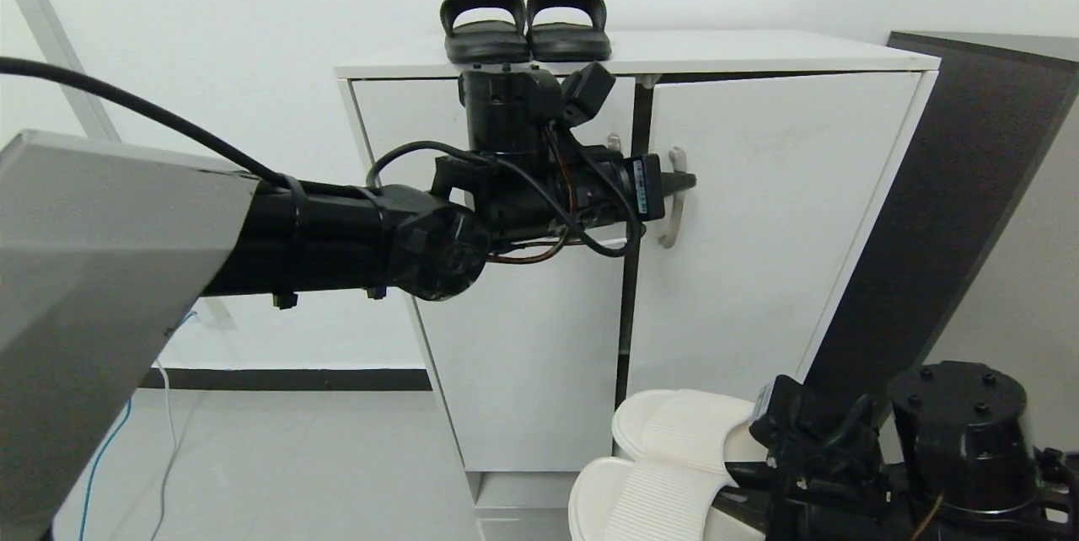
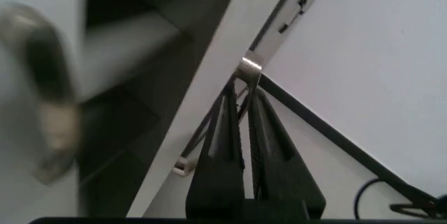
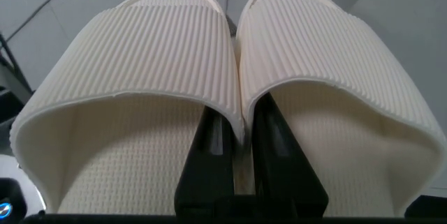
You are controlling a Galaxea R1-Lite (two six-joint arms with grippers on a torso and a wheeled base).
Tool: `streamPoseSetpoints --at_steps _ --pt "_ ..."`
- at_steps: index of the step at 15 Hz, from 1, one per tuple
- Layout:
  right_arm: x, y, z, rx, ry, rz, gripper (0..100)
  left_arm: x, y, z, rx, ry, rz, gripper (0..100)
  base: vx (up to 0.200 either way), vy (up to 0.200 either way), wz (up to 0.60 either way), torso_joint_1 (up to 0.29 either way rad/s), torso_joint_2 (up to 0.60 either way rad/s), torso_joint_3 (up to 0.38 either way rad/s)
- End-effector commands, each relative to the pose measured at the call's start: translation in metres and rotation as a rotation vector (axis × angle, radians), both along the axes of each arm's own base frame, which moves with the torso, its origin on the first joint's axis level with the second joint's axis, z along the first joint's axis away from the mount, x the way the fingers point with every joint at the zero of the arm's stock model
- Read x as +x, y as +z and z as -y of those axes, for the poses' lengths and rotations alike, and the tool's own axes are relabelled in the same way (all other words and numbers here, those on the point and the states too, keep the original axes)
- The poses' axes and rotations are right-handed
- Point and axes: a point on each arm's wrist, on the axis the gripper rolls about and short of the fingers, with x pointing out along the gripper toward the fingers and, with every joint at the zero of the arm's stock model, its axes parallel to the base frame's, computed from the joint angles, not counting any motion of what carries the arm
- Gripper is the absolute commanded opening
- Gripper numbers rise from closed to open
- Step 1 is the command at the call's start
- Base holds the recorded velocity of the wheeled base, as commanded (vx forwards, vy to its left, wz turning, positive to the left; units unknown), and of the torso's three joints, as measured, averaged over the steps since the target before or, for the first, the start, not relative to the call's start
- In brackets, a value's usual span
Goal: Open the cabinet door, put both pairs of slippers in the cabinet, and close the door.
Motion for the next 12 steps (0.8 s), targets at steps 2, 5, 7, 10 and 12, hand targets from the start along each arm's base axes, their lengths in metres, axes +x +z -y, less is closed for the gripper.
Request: streamPoseSetpoints --at_steps 2,5,7,10,12 --pt "-0.006 -0.001 0.000 0.000 0.026 -0.002 0 -0.019 0.011 -0.011 -0.004 -0.005 0.007 0 0.000 0.000 0.00 0.000 0.00 0.000" --pt "-0.007 0.000 0.000 0.001 0.028 0.001 0 -0.036 0.011 -0.020 0.012 -0.010 0.007 0 0.000 0.000 0.00 0.000 0.00 0.000" --pt "-0.007 0.000 0.000 0.000 0.029 0.000 0 -0.046 0.014 -0.027 0.014 -0.010 0.005 0 0.000 0.000 0.00 0.000 0.00 0.000" --pt "-0.007 0.000 0.000 -0.001 0.031 0.002 0 -0.058 0.024 -0.043 -0.003 -0.001 0.003 0 0.000 0.000 0.00 0.000 0.00 0.000" --pt "-0.007 0.000 0.000 -0.002 0.031 0.002 0 -0.052 0.026 -0.049 -0.029 0.018 0.025 0 0.000 0.000 0.00 0.000 0.00 0.000"
